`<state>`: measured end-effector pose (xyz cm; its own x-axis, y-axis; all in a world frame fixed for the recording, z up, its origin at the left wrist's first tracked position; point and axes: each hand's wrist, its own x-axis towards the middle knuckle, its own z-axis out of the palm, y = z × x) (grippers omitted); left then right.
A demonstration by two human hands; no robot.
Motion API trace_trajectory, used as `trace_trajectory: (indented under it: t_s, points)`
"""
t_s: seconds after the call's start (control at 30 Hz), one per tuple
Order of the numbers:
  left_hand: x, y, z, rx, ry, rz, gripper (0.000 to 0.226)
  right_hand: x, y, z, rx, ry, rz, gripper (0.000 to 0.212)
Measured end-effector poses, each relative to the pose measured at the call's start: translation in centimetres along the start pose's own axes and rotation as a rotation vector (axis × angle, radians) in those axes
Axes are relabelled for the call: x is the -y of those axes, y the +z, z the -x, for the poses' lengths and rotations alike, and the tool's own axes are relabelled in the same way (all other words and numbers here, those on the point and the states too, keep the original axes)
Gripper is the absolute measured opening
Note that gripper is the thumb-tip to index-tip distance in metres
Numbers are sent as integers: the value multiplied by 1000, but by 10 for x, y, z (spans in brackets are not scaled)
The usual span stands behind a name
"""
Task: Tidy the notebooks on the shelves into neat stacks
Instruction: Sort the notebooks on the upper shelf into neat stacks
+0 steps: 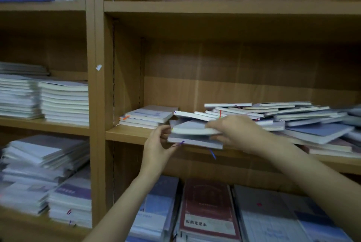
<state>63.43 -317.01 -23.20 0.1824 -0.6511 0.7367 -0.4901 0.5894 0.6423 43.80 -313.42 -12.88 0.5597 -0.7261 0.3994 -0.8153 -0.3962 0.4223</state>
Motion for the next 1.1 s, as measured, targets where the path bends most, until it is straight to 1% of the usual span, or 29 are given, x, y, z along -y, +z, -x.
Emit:
trace_trajectory:
  t_s: [0.07,0.13,0.2,0.3,0.37,0.47,0.57,0.63,0.73,0.83,0.9,1.0,1.1]
  points:
    - [-3,1,3,-20,-23,20,49,12,16,10,2,-19,49,35]
    - [-5,2,5,-11,-45,8,48,19,27,16,-30,6,89,36]
    - [-6,1,8,27,-40,-47,50,21,34,18,-35,38,106,40]
    - [-5,-2,14,123,4,-197,56,18,32,18,-14,79,41,48]
    - [-4,-8,15,175,7,-248,58,13,20,15,-24,120,17,47]
    - [-3,-15,13,217,32,-296,57,6,-8,18,-93,188,-25,39]
    - [-5,-13,16,160,28,-314,54,9,-44,30,-211,239,-78,39]
    - [-8,-12,15,124,30,-337,46,7,-65,33,-329,270,-131,34]
    - [-16,-15,6,107,36,-386,35,3,-86,28,-493,285,-176,31]
    - [-17,-21,6,96,-60,-274,35,8,-95,23,-660,263,-146,31]
    - [-11,-32,7,59,-114,-220,34,13,-94,17,-736,220,-161,32]
    - [5,-51,2,6,-146,-234,32,17,-81,-8,-719,157,-192,32]
    - [21,-66,-9,-28,-122,-290,32,24,-58,-47,-667,131,-191,31]
